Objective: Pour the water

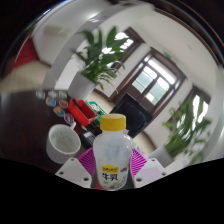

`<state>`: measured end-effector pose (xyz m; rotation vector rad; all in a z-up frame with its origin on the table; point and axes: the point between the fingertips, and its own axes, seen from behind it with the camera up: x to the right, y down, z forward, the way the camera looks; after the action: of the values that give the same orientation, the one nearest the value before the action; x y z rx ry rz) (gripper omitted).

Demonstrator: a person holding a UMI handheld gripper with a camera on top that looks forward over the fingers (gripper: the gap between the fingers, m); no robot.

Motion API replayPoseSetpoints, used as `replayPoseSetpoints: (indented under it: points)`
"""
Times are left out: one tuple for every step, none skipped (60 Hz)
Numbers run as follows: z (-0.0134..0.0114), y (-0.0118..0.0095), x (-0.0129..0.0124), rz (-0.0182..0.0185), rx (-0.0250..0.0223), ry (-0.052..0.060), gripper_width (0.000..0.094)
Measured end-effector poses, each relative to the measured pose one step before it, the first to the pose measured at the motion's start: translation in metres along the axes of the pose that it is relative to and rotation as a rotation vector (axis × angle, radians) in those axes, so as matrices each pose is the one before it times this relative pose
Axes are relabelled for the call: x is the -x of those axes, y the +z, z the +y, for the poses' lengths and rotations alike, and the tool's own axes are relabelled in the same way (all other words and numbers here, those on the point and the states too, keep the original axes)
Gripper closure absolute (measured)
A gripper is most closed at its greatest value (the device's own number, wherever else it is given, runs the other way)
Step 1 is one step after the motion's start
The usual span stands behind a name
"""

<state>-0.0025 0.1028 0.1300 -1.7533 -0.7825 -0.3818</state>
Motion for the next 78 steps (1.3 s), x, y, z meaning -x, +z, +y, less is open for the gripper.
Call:
replayPoseSetpoints:
  points:
    - [0.00064,0.00053,0.0055,-0.01443,-0.00004,0.0583,0.0515]
    - [0.00323,-0.00265,0.00968,-0.00625,-0.00688,0.0574,0.0515]
    - [0.00355,0.0056,-0.00971,-0.0293,-0.01213,0.0501,0.0515]
    - [0.00085,0.00099,-0.00162,-0.01132,-0.00867,0.0507,0.0514]
    - [0.00096,0.00072,-0.00169,-0.01042,-0.00596,0.046,0.0516]
    - [0.00114,0.00077,-0.00207,-0.01004,-0.00392,0.0421,0.0515]
    - [0.00083,0.00063,-0.00272,-0.006,-0.00697,0.0401,0.0514]
    - [-0.00092,-0.00071,-0.00034,0.00555,-0.00658,0.0364,0.0515]
    - [0.00158,0.00076,0.00273,0.01286,-0.01216,0.0351,0.0518]
    - [0.00285,0.00081,-0.00969,-0.00839,-0.01093,0.0285,0.0515]
    - [0.00077,-0.00006,-0.00422,-0.00191,-0.00892,0.0247,0.0515]
    - [0.00071,0.00049,-0.00383,0.00043,-0.00902,0.0245,0.0514]
    - [0.00088,0.00042,-0.00418,0.00322,-0.00787,0.0245,0.0515]
    - [0.00115,0.00047,-0.00362,0.00056,-0.00566,0.0234,0.0515]
    - [0.00144,0.00026,-0.00209,-0.00446,-0.00375,0.0236,0.0513]
    - [0.00047,-0.0005,0.00306,-0.002,-0.00291,0.0231,0.0513]
    - [0.00191,0.00034,-0.00166,-0.00813,-0.00601,0.025,0.0513]
    - [0.00126,0.0002,-0.00086,-0.00861,-0.00473,0.0233,0.0514]
    - [0.00136,0.00038,-0.00075,-0.00933,-0.00314,0.0191,0.0515]
    - [0.00158,0.00051,-0.0008,-0.0074,-0.00245,0.0144,0.0516]
    - [0.00178,0.00076,-0.00157,-0.00355,-0.00192,0.0112,0.0516]
    - [0.00125,-0.00071,0.00226,0.00338,-0.00117,0.0076,0.0516]
    - [0.00241,0.00184,-0.00196,0.00247,0.00032,0.006,0.0515]
    - [0.00272,0.00152,-0.00204,0.00415,0.00347,0.0033,0.0513]
    - [0.00321,0.00124,-0.00289,0.00585,0.00546,0.0008,0.0513]
    - [0.00359,0.00162,-0.00306,0.00485,0.00496,-0.0004,0.0514]
    - [0.00375,0.00166,-0.00213,0.00287,0.00409,0.0,0.0514]
    - [0.00424,0.00147,-0.00183,0.00084,0.00391,0.0008,0.0515]
    - [0.0048,0.00059,0.00019,0.0013,0.00535,0.001,0.0514]
    - [0.00586,0.00419,-0.00144,-0.0006,0.00528,0.0015,0.0513]
    - [0.00392,-0.00052,0.00037,-0.00348,0.00464,0.0011,0.0486]
    - [-0.00448,-0.00044,-0.0002,-0.00311,-0.02617,-0.0009,0.0504]
    - [0.00072,-0.00041,-0.0011,0.00188,-0.00276,-0.003,0.0505]
    - [0.00019,-0.00104,0.00034,-0.00075,-0.00176,-0.0025,0.0505]
    - [-0.00038,-0.00041,0.0005,-0.0013,-0.0047,-0.0034,0.0505]
    - [0.00104,-0.00037,0.0004,-0.00017,0.00177,-0.003,0.0505]
    - [-0.00182,-0.00293,0.0008,0.00148,0.00129,-0.0012,0.0506]
    - [0.00165,0.0029,-0.00062,0.00222,-0.00321,-0.0041,0.0505]
    - [0.00038,0.00051,0.00028,0.00053,-0.00234,-0.0042,0.0506]
    - [0.00028,0.00032,-0.00018,0.0014,-0.00142,-0.0069,0.0506]
    - [0.00061,0.00005,0.00001,0.00042,-0.00073,-0.0051,0.0506]
    - [-0.001,-0.00204,0.00057,0.00182,0.00062,-0.0009,0.0503]
    - [0.00009,-0.00017,-0.00024,0.00335,0.00013,0.0036,0.0493]
    - [-0.00014,-0.00013,-0.00042,0.00335,-0.00143,0.0055,0.0492]
    - [-0.00014,-0.00007,-0.00028,0.00335,-0.00162,0.003,0.0472]
    - [-0.00024,-0.00026,0.00014,0.00183,-0.00238,0.0006,0.0462]
    - [0.00006,-0.00029,-0.00013,0.00208,-0.00133,-0.0022,0.0446]
    - [-0.00001,0.00005,-0.00007,0.00251,-0.00144,-0.0018,0.0431]
    - [0.00005,-0.00019,0.00017,0.00187,-0.00055,0.0005,0.0413]
    - [0.00031,-0.00021,-0.00002,0.00237,0.00188,0.0027,0.04]
    - [0.00052,-0.0004,-0.00027,0.0033,0.00417,0.0025,0.039]
    - [0.00052,-0.00092,-0.00028,0.00378,0.00577,0.0015,0.0377]
    - [0.00054,-0.00111,-0.0004,0.00291,0.00746,0.0016,0.037]
    - [0.00089,-0.0022,0.00047,0.00138,0.00795,0.0022,0.0359]
    - [-0.0006,-0.00216,0.00009,-0.00216,0.00373,0.0045,0.0345]
    - [-0.00066,-0.00228,0.00065,-0.00142,0.00087,0.0039,0.0325]
    - [-0.00037,-0.00237,0.00094,-0.0027,0.00056,0.0033,0.0299]
    - [0.00012,-0.00303,0.00074,-0.00126,0.0023,0.0028,0.0264]
    - [0.0007,-0.00334,0.00021,0.00191,0.00478,0.0032,0.0224]
    - [0.00114,-0.00386,0.00013,0.00289,0.00553,0.0035,0.015]
    - [0.00162,-0.0043,0.00145,0.00172,0.00451,0.0038,0.0153]
    - [0.00146,-0.0047,0.00097,-0.00002,0.00398,0.0045,0.0131]
    - [0.00171,-0.00442,0.00082,-0.00006,0.00442,0.0037,0.0113]
    - [0.00209,-0.00528,0.00108,0.00116,0.00534,0.0048,0.0094]
    - [0.00249,-0.00543,0.00051,0.0027,0.00553,0.0054,0.009]
    - [0.00306,-0.00608,0.00056,0.00304,0.00583,0.0055,0.0085]
    - [0.00324,-0.00635,0.00054,0.00423,0.00547,0.0049,0.0081]
    - [0.00362,-0.00655,0.00045,0.00372,0.00552,0.0033,0.0082]
    - [0.00373,-0.00709,0.00086,0.00243,0.00578,0.002,0.0085]
    - [0.00356,-0.00775,0.0012,0.00231,0.00481,0.0013,0.0085]
    - [0.00301,-0.00785,0.00122,0.00146,0.0029,0.0015,0.0083]
    - [0.00233,-0.00794,0.00136,0.00213,0.00069,0.0021,0.0083]
    - [0.00209,-0.00824,0.0011,0.0036,-0.00083,0.0025,0.0084]
    - [0.00182,-0.00848,0.00102,0.00423,-0.00194,0.0019,0.0084]
    - [0.00181,-0.00841,0.00093,0.00487,-0.00094,0.001,0.0084]
    - [0.00191,-0.00801,0.00076,0.00639,0.00099,-0.001,0.0084]
    - [0.00159,-0.00693,-0.00033,0.00952,0.00288,-0.0013,0.0082]
    - [0.00254,-0.00861,0.00107,0.00997,0.00016,-0.0012,0.008]
